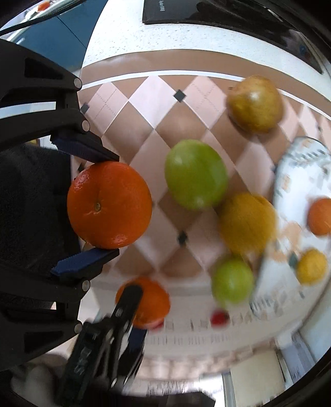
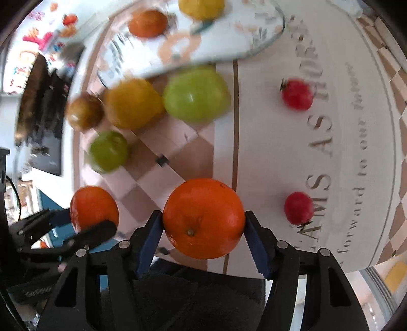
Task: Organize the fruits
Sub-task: 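Grasp an orange with the left tool while the right tool grasps another orange, then lower both held oranges onto the plate and open both tools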
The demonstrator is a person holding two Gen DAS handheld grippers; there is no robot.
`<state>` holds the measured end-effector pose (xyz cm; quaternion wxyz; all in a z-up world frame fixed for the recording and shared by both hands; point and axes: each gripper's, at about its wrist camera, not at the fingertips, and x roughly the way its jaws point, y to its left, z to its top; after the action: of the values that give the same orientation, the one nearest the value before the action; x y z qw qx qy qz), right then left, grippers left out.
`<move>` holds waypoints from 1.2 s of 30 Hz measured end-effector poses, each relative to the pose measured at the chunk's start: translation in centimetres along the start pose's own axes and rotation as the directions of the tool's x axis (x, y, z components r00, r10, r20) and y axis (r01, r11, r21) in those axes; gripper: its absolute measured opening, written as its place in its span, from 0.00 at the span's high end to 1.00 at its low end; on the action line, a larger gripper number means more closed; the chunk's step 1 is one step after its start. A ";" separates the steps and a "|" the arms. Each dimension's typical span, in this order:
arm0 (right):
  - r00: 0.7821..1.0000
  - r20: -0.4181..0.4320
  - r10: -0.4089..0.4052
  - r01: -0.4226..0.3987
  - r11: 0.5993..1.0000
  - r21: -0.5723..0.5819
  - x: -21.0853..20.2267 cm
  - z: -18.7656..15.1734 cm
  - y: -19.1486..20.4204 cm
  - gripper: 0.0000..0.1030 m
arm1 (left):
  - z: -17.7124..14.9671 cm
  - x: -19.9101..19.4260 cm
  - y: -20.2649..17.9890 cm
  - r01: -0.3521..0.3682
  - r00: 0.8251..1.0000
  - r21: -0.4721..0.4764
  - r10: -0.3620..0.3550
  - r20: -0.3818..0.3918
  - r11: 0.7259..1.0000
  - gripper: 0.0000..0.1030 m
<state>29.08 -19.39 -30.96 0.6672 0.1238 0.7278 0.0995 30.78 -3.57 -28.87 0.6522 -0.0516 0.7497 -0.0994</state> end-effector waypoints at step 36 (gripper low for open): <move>0.997 0.012 -0.073 0.074 0.996 -0.054 2.8 19.5 4.1 0.35 | 26.4 0.2 4.7 -0.133 0.991 -0.030 0.134 0.027 0.991 0.39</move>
<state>48.46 -15.05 -34.08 0.6770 0.0791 0.7256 0.0942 57.09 -1.15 -33.54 0.6675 -0.0119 0.7432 -0.0445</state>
